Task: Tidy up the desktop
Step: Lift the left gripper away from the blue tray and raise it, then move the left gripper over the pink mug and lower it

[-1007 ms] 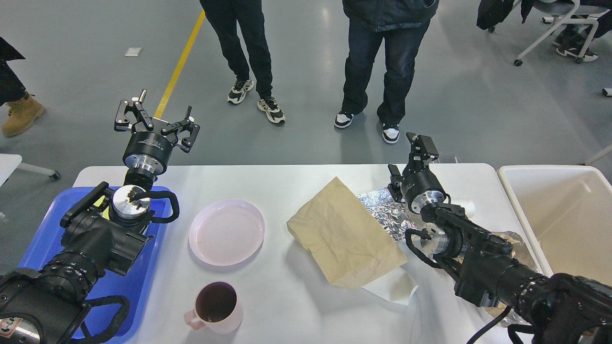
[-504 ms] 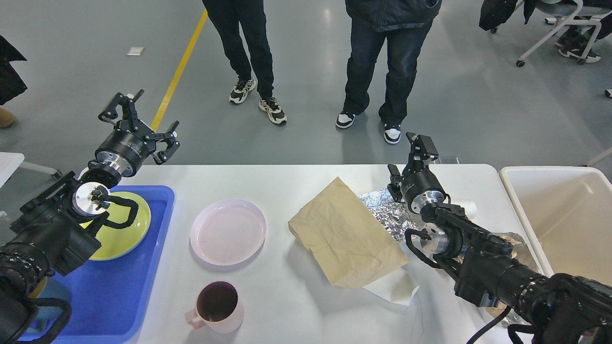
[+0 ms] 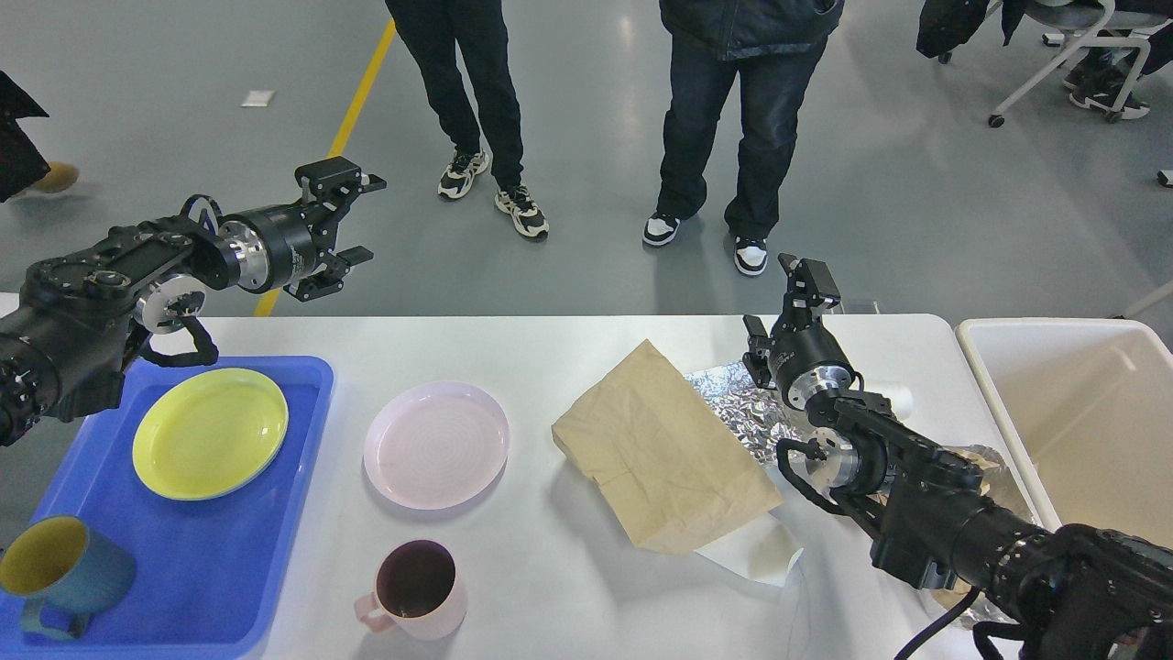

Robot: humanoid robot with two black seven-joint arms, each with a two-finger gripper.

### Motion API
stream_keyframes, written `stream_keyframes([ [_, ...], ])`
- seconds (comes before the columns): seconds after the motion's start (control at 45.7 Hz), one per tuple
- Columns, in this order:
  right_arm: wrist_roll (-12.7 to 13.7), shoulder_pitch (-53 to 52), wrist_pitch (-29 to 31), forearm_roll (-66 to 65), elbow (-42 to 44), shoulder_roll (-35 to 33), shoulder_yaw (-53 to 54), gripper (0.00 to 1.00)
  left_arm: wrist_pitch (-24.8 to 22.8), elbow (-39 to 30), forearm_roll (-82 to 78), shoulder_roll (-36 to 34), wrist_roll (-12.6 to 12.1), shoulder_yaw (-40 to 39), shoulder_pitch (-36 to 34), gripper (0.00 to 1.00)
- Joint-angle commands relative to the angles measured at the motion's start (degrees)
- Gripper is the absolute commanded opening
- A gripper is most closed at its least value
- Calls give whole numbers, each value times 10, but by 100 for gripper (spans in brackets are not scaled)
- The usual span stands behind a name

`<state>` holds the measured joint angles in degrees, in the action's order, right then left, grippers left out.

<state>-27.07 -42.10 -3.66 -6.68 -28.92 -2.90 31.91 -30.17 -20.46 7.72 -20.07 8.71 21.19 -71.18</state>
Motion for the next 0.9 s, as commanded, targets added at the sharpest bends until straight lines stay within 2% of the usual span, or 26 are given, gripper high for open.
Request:
stream_keyframes([
  [0.0, 0, 0, 1, 0, 0, 0, 0, 100, -54, -1, -17, 4, 0, 125, -68, 96],
  [0.066, 0, 0, 1, 0, 0, 0, 0, 100, -108, -2, -24, 16, 0, 181, -105, 96],
  [0.175, 0, 0, 1, 0, 0, 0, 0, 100, -246, -5, -32, 47, 2, 273, -155, 96],
  [0.372, 0, 0, 1, 0, 0, 0, 0, 100, -248, -17, -32, 92, 5, 434, -246, 96],
  [0.438, 0, 0, 1, 0, 0, 0, 0, 100, -248, -53, -33, 100, 4, 456, -272, 96],
  [0.504, 0, 0, 0, 0, 0, 0, 0, 100, -248, -119, -40, 112, 3, 492, -312, 96],
  [0.569, 0, 0, 0, 0, 0, 0, 0, 100, -248, -140, -49, 123, 3, 521, -336, 96],
  [0.876, 0, 0, 0, 0, 0, 0, 0, 100, -248, -154, -95, 194, 1, 540, -339, 96],
])
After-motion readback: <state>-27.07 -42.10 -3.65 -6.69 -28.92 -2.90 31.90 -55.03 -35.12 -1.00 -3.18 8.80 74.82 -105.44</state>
